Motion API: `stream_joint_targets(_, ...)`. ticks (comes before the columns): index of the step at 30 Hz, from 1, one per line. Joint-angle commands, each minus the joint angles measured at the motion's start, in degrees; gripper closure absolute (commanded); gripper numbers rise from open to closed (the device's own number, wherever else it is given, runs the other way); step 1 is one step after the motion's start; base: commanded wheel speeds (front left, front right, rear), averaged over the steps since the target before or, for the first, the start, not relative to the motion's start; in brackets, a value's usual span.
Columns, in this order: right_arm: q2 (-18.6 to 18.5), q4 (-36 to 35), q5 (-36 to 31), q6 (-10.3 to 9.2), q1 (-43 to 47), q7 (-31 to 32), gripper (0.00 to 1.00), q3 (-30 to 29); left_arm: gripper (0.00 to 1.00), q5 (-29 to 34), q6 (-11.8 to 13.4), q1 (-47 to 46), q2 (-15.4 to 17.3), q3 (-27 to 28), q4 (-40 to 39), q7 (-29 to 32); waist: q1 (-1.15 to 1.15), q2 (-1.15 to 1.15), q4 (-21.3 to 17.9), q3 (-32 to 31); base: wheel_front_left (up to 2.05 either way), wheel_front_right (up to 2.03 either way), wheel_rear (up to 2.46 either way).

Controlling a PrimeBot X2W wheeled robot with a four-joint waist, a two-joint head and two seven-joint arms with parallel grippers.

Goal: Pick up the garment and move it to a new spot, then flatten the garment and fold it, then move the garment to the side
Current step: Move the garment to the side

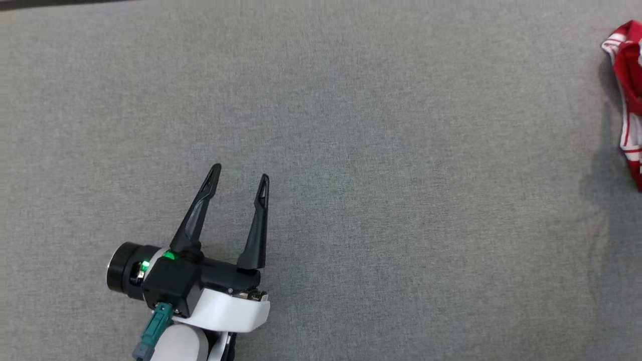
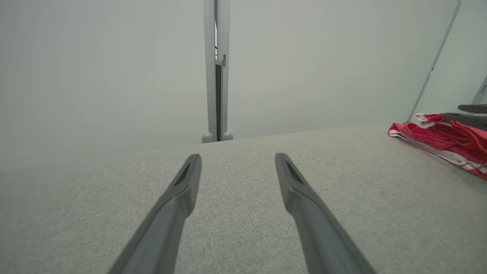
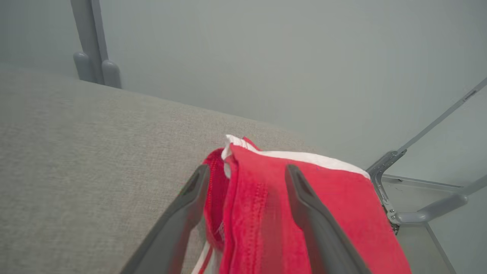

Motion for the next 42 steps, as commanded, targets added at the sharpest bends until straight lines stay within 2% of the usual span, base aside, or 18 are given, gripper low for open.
stream_joint_targets(1, 3.0, -3.2, -1.6, -0.13, 4.6, -0.2, 0.00, -1.9, 0.00, -0.9, 1.4, 1.1, 0.2, 0.4, 0.4, -0.1, 0.00, 0.00, 0.4, -4.3, 0.00, 0.00, 0.00)
stream_joint_targets(4, 8.4, -9.8, -4.0, -0.13, 11.6, -0.3, 0.00, -5.5, 0.00, -2.1, 3.4, 2.7, 0.2, 1.0, 2.1, -0.1, 0.00, 0.00, 0.9, -7.9, 0.00, 0.00, 0.00)
stream_joint_targets(5, 8.4, -9.8, -4.0, -0.13, 11.6, -0.3, 0.00, -5.5, 0.00, -2.1, 3.4, 2.7, 0.2, 1.0, 2.1, -0.1, 0.00, 0.00, 0.9, -7.9, 0.00, 0.00, 0.00)
stream_joint_targets(9, 16.1, -19.9, -5.6, -0.13, 21.8, -0.3, 0.00, -9.7, 0.00, -4.2, 4.8, 4.9, 0.2, 1.7, 5.7, -0.1, 0.00, 0.00, 1.6, -12.6, 0.00, 0.00, 0.00)
stream_joint_targets(15, 23.6, -33.4, -8.3, -0.13, 34.8, -0.2, 0.00, -13.2, 0.00, -6.2, 5.4, 8.5, 0.2, 3.7, 5.7, -0.1, 0.00, 0.00, 2.7, -18.8, 0.00, 0.00, 0.00)
stream_joint_targets(17, 25.7, -40.3, -10.3, -0.13, 41.4, -0.1, 0.00, -16.4, 0.00, -5.3, 4.9, 11.0, 0.2, 4.7, 5.2, -0.1, 0.00, 0.00, 3.2, -21.7, 0.00, 0.00, 0.00)
stream_joint_targets(19, 27.1, -43.3, -11.4, -0.13, 45.7, -0.2, 0.00, -18.6, 0.00, -4.8, 4.3, 12.9, 0.2, 5.5, 4.7, -0.1, 0.00, 0.00, 3.4, -23.5, 0.00, 0.00, 0.00)
stream_joint_targets(25, 29.0, -50.9, -15.2, -0.09, 55.1, -0.2, 0.00, -21.7, 0.00, -5.0, 4.6, 18.7, 0.2, 9.6, 2.6, -0.1, 0.00, 0.00, 3.2, -26.3, 0.00, 0.00, 0.00)
stream_joint_targets(29, 29.3, -54.1, -16.4, -0.09, 59.2, -0.2, 0.00, -21.3, 0.00, -4.9, 3.3, 21.0, 0.2, 11.4, 1.3, -0.1, 0.00, 0.00, 2.7, -27.4, 0.00, 0.00, 0.00)
stream_joint_targets(33, 28.5, -54.2, -16.9, -0.09, 61.5, -0.2, 0.00, -19.2, 0.00, -3.9, 1.5, 22.5, 0.2, 12.4, 0.5, -0.1, 0.00, 0.00, 2.2, -28.2, 0.00, 0.00, 0.00)
stream_joint_targets(42, 29.6, -53.9, -16.8, -0.09, 62.8, -0.2, 0.00, -19.5, 0.00, -4.4, 0.6, 24.0, 0.2, 12.4, 1.0, -0.1, 0.00, 0.00, 1.6, -29.3, 0.00, 0.00, 0.00)
